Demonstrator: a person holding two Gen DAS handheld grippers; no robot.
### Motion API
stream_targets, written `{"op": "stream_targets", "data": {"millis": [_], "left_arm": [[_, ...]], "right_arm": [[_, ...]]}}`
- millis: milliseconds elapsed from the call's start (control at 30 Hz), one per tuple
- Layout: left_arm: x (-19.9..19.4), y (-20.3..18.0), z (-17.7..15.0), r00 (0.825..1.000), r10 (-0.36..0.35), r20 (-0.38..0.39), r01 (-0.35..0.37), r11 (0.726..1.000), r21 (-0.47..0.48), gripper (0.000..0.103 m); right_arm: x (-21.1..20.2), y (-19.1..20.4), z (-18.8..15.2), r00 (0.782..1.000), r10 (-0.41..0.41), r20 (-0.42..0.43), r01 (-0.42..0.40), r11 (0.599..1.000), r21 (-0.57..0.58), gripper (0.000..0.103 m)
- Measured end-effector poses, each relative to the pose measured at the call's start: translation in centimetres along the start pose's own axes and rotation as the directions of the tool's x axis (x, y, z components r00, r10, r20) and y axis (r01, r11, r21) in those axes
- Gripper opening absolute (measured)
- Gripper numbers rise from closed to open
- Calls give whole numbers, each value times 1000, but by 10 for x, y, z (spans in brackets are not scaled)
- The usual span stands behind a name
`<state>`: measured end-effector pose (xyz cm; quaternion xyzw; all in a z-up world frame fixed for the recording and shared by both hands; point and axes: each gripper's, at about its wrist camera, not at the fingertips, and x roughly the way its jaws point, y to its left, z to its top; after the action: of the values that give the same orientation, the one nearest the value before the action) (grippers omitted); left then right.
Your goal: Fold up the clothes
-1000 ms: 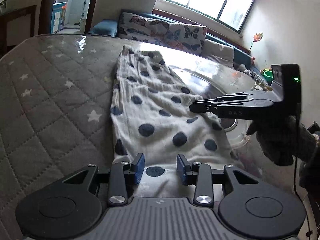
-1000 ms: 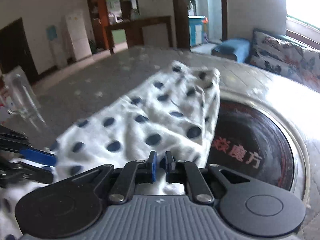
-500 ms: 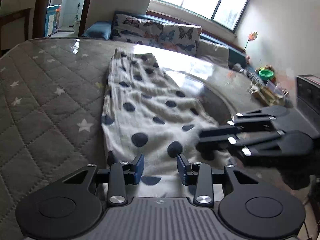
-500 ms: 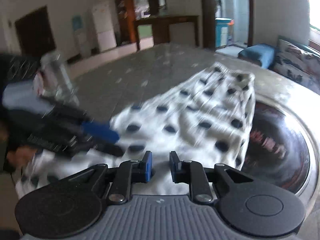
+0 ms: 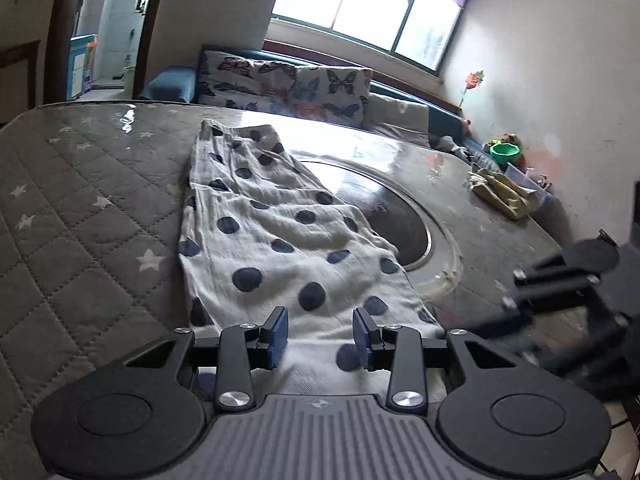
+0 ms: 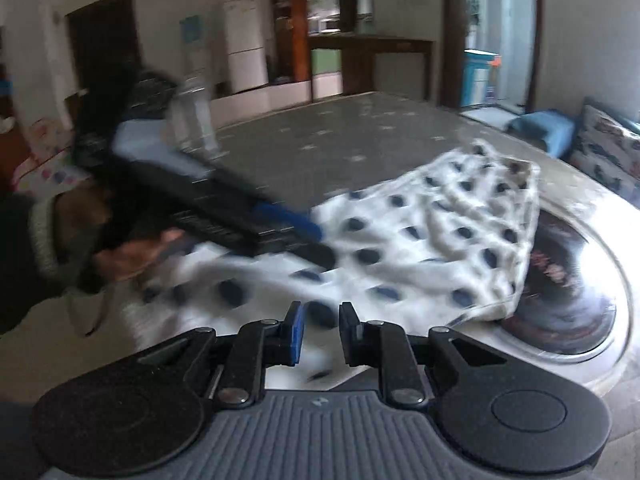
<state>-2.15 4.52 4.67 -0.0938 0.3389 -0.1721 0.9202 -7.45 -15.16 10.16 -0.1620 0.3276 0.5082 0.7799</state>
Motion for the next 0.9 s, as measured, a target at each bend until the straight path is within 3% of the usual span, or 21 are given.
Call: {"op": "stream_targets", "data": {"millis": [67,200,333,400,433,533,767,800,900], "left_arm": [[-1,-3,-2,1000,-14,4,14,1000,25,38],[5,-4,-5,999,-20,-29,21,999,36,33],[6,-4,-6,999,-28,-26,29,999,35,32],[6,-5,-6,999,-32,-24,33,999,38,32],[6,-5,-6,999,-33,-23,34,999,39,32],[8,-3,-9,999,-24,-30,25,999,35,32],[10,5,-11,999,-12,-35,13,1000,14,32],[9,6,-11,999,-11,-32,11,1000,14,32],[0,10,-10,1000,-6,-11,6,1000,3,32]], "right_arm": [[-6,13,-3,999,51,-20,-51,999,-15,19],[-11,34,-9,994,91,-52,-94,994,-50,38],[-4,45,-14,995,76,-60,-80,995,-60,38],[0,48,-16,996,63,-69,-67,996,-63,35],[2,48,-17,995,60,-78,-65,996,-65,25],[1,52,-19,994,59,-96,-67,994,-86,10],[-10,64,-25,990,54,-130,-74,985,-156,12],[-13,60,-23,991,70,-117,-85,987,-136,17],[-24,50,-9,994,96,-49,-100,992,-81,16]]}}
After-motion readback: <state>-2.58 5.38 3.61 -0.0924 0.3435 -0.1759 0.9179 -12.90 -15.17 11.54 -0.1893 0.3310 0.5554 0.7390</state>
